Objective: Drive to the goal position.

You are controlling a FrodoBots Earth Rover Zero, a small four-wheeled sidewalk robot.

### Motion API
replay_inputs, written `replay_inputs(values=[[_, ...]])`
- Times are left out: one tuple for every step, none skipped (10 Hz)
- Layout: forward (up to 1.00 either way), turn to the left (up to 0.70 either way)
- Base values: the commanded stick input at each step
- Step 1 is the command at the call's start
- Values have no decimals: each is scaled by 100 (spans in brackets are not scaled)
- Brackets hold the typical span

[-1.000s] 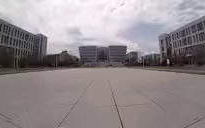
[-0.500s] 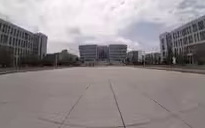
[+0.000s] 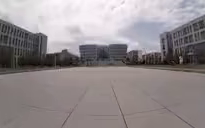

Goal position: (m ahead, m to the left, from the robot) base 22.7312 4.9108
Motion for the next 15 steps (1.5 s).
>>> replay_inputs(values=[[100,0],[100,0],[100,3],[100,25],[100,35],[100,34],[100,1],[100,0],[100,0],[100,0],[100,0],[100,0],[100,0],[100,0],[100,0]])
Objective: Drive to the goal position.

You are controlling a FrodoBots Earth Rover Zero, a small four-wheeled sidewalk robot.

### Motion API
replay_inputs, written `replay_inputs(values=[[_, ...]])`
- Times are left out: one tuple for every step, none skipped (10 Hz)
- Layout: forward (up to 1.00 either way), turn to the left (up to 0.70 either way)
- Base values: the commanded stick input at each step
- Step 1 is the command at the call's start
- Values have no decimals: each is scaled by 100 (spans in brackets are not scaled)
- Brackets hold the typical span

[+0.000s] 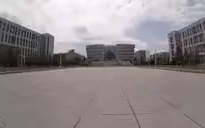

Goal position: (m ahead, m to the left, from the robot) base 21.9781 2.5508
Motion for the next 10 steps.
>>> replay_inputs(values=[[100,0],[100,0],[100,0],[100,0],[100,0],[100,0],[100,0],[100,0],[100,0],[100,0]])
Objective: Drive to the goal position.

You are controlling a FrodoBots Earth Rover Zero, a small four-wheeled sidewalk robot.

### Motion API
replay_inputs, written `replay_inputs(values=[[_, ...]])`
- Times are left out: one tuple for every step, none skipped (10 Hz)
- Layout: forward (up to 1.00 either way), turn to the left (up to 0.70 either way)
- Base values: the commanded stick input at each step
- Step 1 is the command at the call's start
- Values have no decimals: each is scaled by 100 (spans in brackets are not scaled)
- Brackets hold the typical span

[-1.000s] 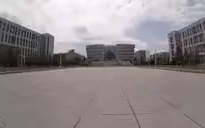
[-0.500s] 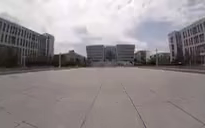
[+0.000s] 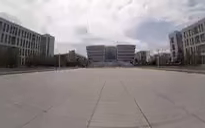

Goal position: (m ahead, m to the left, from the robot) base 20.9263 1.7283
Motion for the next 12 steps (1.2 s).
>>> replay_inputs(values=[[100,0],[100,0],[100,0],[100,0],[100,0],[100,0],[100,0],[100,0],[100,0],[100,0],[100,0],[100,0]])
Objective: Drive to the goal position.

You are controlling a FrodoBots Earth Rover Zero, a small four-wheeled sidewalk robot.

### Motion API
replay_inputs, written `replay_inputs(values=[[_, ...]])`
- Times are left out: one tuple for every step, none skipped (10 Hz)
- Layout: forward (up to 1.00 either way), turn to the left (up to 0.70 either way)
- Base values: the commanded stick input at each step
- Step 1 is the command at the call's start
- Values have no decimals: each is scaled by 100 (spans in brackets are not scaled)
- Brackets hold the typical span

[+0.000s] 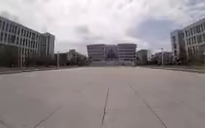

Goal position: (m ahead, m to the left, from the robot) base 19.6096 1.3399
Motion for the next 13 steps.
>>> replay_inputs(values=[[100,0],[100,0],[100,0],[100,0],[100,0],[100,0],[100,0],[100,0],[100,0],[100,0],[100,0],[100,0],[100,0]])
